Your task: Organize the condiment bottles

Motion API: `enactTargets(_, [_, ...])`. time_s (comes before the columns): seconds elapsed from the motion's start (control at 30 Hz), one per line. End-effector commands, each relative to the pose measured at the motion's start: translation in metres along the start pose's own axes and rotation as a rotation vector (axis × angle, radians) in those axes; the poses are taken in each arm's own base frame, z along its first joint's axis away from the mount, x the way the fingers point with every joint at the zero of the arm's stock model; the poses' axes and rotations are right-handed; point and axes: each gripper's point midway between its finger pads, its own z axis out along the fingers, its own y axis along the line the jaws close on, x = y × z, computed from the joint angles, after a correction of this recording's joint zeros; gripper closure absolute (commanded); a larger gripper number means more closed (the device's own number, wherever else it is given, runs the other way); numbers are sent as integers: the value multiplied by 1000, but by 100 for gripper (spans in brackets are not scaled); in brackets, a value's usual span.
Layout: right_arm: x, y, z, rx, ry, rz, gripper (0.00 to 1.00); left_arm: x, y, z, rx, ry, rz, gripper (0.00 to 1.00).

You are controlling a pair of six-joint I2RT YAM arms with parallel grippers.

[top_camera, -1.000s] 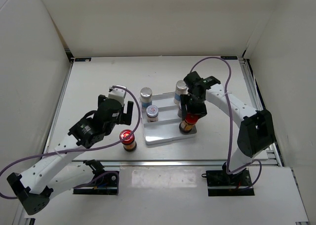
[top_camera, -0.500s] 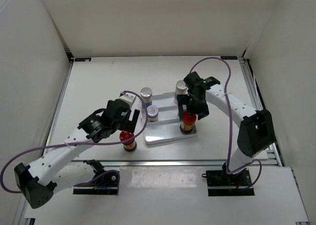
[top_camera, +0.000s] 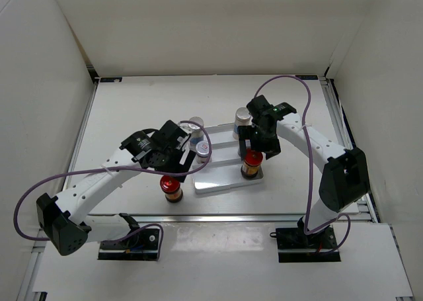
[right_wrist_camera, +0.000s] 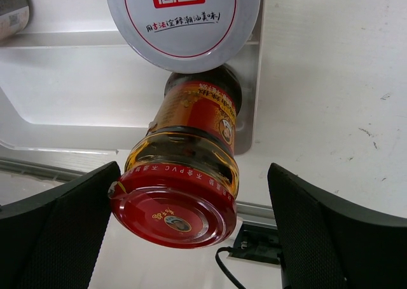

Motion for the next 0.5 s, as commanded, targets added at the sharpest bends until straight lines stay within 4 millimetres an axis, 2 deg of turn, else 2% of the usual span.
enactTargets(0.0, [-3, -1, -4, 7, -20, -10, 0, 21, -9, -5, 49, 92, -21, 1])
enactTargets(0.07, [-4, -3, -3, 16, -23, -19, 0, 28, -10, -4, 54, 117, -18, 1])
enactTargets(0.2, [-3, -3, 0, 20, -14, -19, 0, 41, -15, 15, 69, 235, -4, 1])
enactTargets(0.47, [-5, -1, 0, 8, -18, -29, 0, 48, -16, 27, 55, 298, 2, 1])
